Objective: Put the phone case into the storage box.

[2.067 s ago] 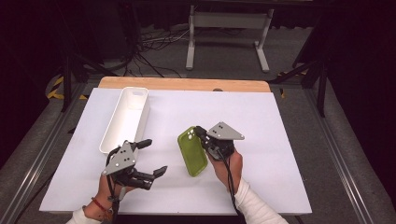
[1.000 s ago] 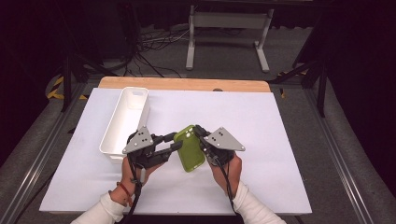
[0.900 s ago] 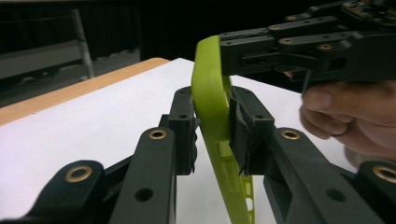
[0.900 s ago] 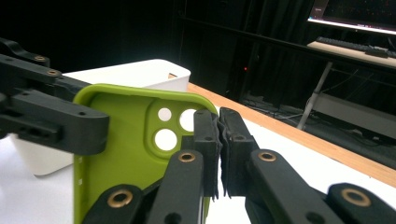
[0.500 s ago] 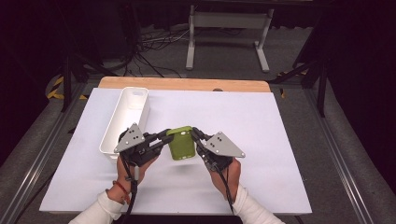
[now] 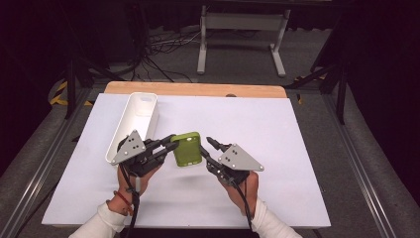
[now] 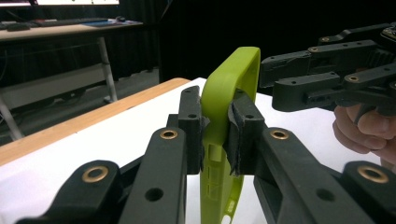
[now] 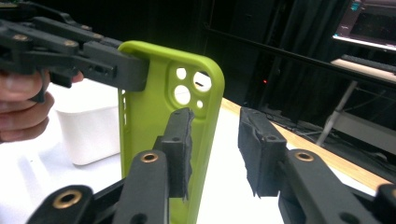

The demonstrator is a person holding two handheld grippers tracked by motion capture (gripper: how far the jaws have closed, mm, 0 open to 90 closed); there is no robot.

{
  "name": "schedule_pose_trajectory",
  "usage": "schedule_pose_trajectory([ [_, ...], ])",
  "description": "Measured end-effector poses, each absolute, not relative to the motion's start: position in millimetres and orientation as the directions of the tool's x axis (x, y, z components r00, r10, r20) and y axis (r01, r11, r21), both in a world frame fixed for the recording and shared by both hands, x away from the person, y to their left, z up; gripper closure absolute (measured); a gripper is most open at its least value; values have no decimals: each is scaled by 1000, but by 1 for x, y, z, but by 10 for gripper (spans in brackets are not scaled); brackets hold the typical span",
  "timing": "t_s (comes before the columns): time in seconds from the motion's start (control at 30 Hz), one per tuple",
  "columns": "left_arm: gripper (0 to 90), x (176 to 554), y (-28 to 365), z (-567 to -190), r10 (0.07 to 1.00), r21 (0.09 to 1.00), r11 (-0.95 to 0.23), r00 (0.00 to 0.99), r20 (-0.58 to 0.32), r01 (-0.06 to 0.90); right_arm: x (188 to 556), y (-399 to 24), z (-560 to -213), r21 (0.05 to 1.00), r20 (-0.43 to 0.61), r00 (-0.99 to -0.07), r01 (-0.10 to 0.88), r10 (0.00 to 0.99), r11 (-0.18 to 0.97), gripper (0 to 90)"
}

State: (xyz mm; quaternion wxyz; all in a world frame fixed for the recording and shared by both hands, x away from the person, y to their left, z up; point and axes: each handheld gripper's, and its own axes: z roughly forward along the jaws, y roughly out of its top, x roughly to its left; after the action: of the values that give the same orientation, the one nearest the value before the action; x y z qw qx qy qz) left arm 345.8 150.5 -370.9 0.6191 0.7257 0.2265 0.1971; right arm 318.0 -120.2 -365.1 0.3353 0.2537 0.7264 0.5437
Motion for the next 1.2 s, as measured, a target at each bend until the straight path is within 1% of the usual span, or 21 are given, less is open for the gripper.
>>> schedule_pose_trajectory([
  [0.03,780,346,151,-371,572,988,-133,820,7,84,317,-122,-365,957,-223,-643,0,733,291,617],
  [0.1,780,346,151,-371,571,988,-134,821,9,83,317,-125,-366,954,-229,-642,0,732,299,536],
  [0.2,780,346,152,-372,570,988,-135,822,12,80,315,-130,-367,955,-225,-646,0,729,295,500],
  [0.33,779,345,153,-372,565,987,-138,825,14,77,311,-132,-372,942,-279,-619,-27,734,335,424],
  [0.43,779,346,154,-371,565,987,-142,825,21,72,308,-134,-377,931,-321,-615,-64,720,360,403],
  [0.47,779,346,155,-371,564,987,-145,826,19,76,309,-135,-377,928,-327,-617,-66,715,368,412],
  [0.53,779,346,156,-371,565,988,-135,825,14,75,310,-136,-378,925,-329,-629,-65,704,374,422],
  [0.57,778,346,157,-371,563,987,-139,826,15,76,310,-140,-381,929,-321,-624,-60,713,366,406],
  [0.63,778,346,158,-371,564,988,-137,826,17,73,310,-141,-383,927,-326,-621,-64,713,369,402],
  [0.67,778,346,159,-370,562,988,-138,827,17,73,311,-143,-385,925,-335,-625,-79,705,370,382],
  [0.73,777,346,160,-370,560,988,-137,828,19,69,310,-147,-391,916,-372,-626,-129,686,379,402],
  [0.8,777,346,160,-370,558,988,-138,829,20,69,309,-149,-395,908,-384,-628,-124,677,401,396],
  [0.83,776,346,160,-370,559,988,-139,829,21,68,308,-149,-396,902,-388,-623,-105,680,418,382],
  [0.87,777,346,160,-370,560,988,-139,828,23,67,308,-150,-397,903,-380,-624,-88,683,421,350],
  [0.97,777,346,160,-369,561,987,-145,828,26,67,307,-153,-397,915,-335,-647,-48,685,402,329],
  [1.1,777,345,161,-369,561,988,-141,828,21,71,305,-156,-399,917,-314,-660,-24,683,398,256],
  [1.17,776,345,161,-369,563,988,-138,826,23,67,304,-158,-401,918,-307,-658,-14,687,396,181],
  [1.2,776,346,162,-368,565,988,-143,825,30,62,304,-158,-401,918,-307,-658,-14,687,396,181],
])
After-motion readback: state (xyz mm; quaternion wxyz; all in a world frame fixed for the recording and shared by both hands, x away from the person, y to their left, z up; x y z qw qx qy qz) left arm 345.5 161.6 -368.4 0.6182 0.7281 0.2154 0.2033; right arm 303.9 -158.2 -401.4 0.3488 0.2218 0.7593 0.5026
